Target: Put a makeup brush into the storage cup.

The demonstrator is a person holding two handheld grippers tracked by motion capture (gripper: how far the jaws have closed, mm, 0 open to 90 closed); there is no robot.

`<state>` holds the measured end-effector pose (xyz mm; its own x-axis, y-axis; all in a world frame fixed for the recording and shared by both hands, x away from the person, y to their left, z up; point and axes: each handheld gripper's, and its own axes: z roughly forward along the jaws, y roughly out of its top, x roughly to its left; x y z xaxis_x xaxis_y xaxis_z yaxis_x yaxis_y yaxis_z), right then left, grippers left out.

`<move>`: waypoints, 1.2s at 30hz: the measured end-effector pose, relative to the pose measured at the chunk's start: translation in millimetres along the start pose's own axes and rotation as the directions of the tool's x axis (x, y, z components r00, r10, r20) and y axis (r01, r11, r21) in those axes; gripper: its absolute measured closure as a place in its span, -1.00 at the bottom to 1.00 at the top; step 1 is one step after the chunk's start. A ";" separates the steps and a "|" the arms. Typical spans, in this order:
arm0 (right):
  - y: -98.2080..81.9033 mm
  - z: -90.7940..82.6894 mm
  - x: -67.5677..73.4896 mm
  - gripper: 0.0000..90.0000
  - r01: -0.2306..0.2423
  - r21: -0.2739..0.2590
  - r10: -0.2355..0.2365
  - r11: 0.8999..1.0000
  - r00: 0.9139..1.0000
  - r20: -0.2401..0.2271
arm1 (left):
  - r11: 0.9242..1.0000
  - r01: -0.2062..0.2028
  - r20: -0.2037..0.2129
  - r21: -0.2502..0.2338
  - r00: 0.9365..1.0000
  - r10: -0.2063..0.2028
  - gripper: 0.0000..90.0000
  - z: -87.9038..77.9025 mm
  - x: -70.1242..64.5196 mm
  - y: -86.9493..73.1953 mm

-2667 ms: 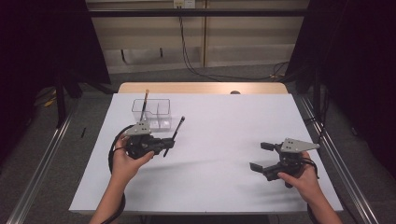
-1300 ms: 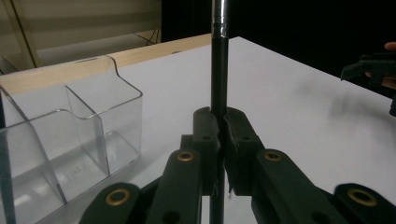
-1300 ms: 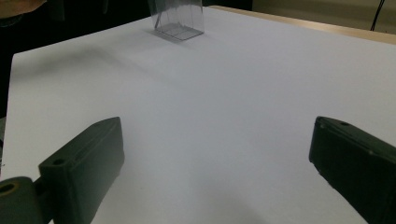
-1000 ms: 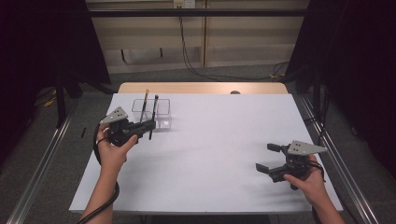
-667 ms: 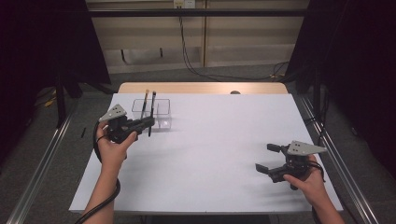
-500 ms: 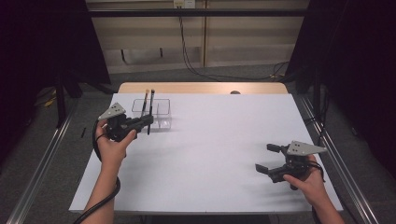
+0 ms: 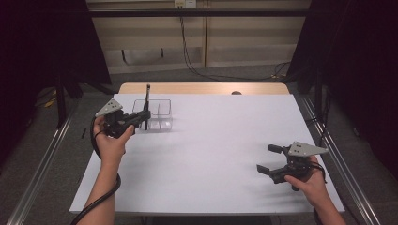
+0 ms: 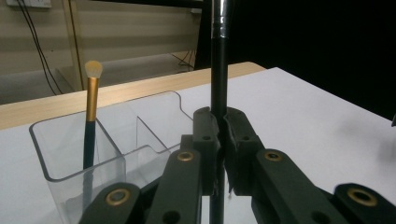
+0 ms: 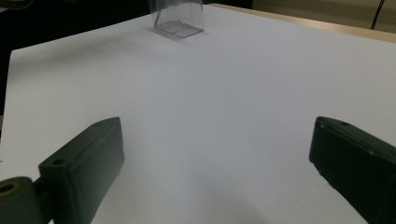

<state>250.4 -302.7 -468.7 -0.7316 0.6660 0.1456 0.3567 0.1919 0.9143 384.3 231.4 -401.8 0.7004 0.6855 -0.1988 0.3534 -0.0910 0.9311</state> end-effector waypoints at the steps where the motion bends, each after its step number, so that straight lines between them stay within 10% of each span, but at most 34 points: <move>1: -0.1 -0.1 -0.1 -0.94 0.000 -0.005 0.000 1.000 1.000 0.002 | 1.000 -0.001 -0.003 -0.001 1.000 0.001 0.87 -0.3 0.8 0.3; 36: -3.7 -1.3 -0.6 -0.94 -0.002 -0.007 0.002 1.000 1.000 0.004 | 0.997 0.044 -0.091 -0.063 0.995 -0.049 0.87 2.3 18.7 15.7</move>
<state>248.7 -304.7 -471.6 -0.7288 0.6689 0.1463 0.3540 0.1852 0.9167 404.4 241.1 -391.6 0.6230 0.7519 -0.2158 0.3435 -0.0151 0.9390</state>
